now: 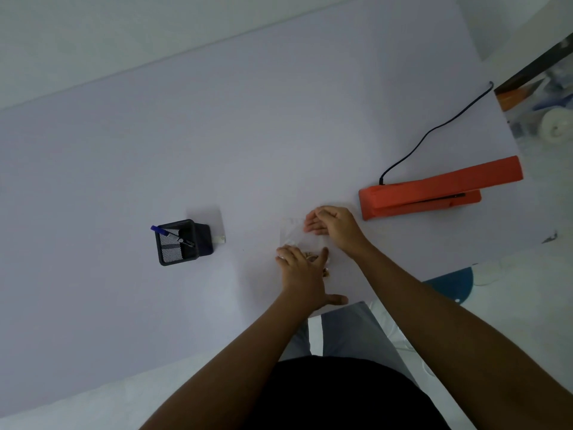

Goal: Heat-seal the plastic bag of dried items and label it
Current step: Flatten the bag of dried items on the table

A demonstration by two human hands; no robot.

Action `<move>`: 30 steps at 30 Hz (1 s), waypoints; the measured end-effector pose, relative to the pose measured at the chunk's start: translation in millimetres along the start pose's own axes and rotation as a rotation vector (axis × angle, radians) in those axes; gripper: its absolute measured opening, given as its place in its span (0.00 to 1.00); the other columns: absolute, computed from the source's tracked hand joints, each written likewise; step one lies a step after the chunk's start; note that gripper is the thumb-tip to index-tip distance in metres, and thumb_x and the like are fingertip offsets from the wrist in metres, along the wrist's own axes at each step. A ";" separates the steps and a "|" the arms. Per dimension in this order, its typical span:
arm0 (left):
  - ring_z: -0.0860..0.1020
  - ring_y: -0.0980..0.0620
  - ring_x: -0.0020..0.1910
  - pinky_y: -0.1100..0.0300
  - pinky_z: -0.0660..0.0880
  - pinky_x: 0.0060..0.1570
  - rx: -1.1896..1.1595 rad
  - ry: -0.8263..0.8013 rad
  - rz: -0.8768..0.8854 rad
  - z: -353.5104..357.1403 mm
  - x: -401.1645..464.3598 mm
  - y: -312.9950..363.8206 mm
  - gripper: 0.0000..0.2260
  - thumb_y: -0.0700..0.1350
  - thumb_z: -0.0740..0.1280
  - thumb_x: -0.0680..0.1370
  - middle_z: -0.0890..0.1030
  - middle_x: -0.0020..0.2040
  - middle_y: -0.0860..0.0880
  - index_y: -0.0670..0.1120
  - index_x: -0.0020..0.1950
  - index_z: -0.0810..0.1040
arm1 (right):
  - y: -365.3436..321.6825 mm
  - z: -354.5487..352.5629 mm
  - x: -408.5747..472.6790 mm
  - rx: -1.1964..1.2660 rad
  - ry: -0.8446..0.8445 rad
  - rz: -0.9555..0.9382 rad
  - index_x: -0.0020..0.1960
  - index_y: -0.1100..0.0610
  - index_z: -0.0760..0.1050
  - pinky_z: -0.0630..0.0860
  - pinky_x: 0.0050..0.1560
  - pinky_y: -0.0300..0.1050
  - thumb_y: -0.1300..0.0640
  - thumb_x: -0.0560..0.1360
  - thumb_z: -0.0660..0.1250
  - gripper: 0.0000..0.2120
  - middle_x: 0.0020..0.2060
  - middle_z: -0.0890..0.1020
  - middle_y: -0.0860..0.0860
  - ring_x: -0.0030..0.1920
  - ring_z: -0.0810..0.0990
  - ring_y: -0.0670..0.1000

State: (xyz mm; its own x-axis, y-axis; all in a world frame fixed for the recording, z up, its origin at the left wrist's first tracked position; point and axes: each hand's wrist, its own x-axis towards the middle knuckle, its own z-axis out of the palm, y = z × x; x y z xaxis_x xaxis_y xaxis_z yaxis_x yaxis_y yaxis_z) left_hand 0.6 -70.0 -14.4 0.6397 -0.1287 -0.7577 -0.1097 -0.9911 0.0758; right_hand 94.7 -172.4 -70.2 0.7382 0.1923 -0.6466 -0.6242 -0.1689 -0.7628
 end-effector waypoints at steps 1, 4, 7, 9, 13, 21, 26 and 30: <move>0.52 0.23 0.73 0.33 0.55 0.71 0.003 0.001 0.000 -1.0 -0.3 0.4 0.54 0.81 0.58 0.61 0.51 0.75 0.26 0.57 0.80 0.44 | 0.4 0.6 0.3 -0.007 0.011 -0.011 0.52 0.67 0.80 0.81 0.52 0.52 0.59 0.84 0.57 0.16 0.46 0.86 0.62 0.47 0.87 0.60; 0.52 0.23 0.73 0.32 0.54 0.71 0.015 -0.016 -0.002 -3.2 -1.5 0.9 0.55 0.81 0.58 0.62 0.51 0.75 0.26 0.57 0.80 0.43 | -0.2 2.9 -1.3 0.011 0.053 -0.058 0.52 0.66 0.80 0.80 0.55 0.51 0.61 0.84 0.56 0.15 0.48 0.86 0.62 0.50 0.86 0.59; 0.51 0.24 0.73 0.32 0.54 0.71 0.021 -0.029 -0.001 -2.7 -3.8 0.7 0.55 0.81 0.58 0.62 0.50 0.75 0.26 0.57 0.80 0.43 | -9.2 -0.1 2.7 0.061 0.095 -0.106 0.55 0.68 0.79 0.78 0.60 0.51 0.63 0.84 0.55 0.15 0.52 0.84 0.63 0.55 0.85 0.60; 0.52 0.23 0.73 0.32 0.54 0.70 0.029 -0.029 0.000 -0.6 -5.2 0.9 0.55 0.81 0.59 0.62 0.50 0.75 0.26 0.56 0.79 0.42 | -20.2 -3.2 3.0 0.117 0.066 -0.080 0.54 0.69 0.79 0.78 0.59 0.51 0.63 0.84 0.55 0.15 0.52 0.84 0.64 0.53 0.85 0.59; 0.52 0.24 0.73 0.32 0.54 0.70 0.021 0.003 0.005 3.6 -4.6 0.7 0.55 0.81 0.59 0.62 0.51 0.75 0.26 0.56 0.80 0.43 | -25.7 5.6 -6.8 -0.001 -0.236 0.087 0.54 0.72 0.80 0.81 0.56 0.51 0.61 0.83 0.58 0.16 0.50 0.85 0.66 0.50 0.86 0.61; 0.51 0.24 0.73 0.32 0.53 0.71 0.025 -0.008 0.006 2.9 -2.1 0.9 0.55 0.81 0.59 0.62 0.51 0.77 0.28 0.55 0.80 0.43 | -13.4 16.8 2.1 -0.093 -0.350 0.155 0.53 0.70 0.81 0.83 0.51 0.52 0.58 0.83 0.59 0.17 0.48 0.86 0.65 0.49 0.86 0.63; 0.51 0.24 0.73 0.32 0.54 0.71 0.024 -0.008 0.001 2.6 -0.6 3.2 0.55 0.80 0.59 0.62 0.50 0.76 0.27 0.56 0.80 0.42 | -22.6 13.5 12.3 0.004 -0.178 0.024 0.60 0.67 0.79 0.77 0.61 0.50 0.59 0.84 0.56 0.17 0.56 0.84 0.61 0.58 0.84 0.58; 0.50 0.24 0.74 0.31 0.53 0.71 0.006 -0.027 0.002 3.4 -0.9 3.5 0.55 0.80 0.60 0.62 0.50 0.76 0.28 0.57 0.80 0.43 | -23.3 1.2 12.7 -0.154 0.097 -0.149 0.57 0.61 0.82 0.78 0.62 0.51 0.60 0.82 0.59 0.13 0.51 0.85 0.57 0.54 0.84 0.55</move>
State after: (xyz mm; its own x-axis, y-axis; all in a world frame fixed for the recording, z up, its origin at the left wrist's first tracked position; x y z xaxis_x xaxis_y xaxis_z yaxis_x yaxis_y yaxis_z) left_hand -2.9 -73.2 -15.6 0.6191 -0.1300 -0.7745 -0.1160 -0.9905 0.0736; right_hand 118.3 -164.8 -60.6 0.8449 0.1336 -0.5180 -0.4656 -0.2930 -0.8351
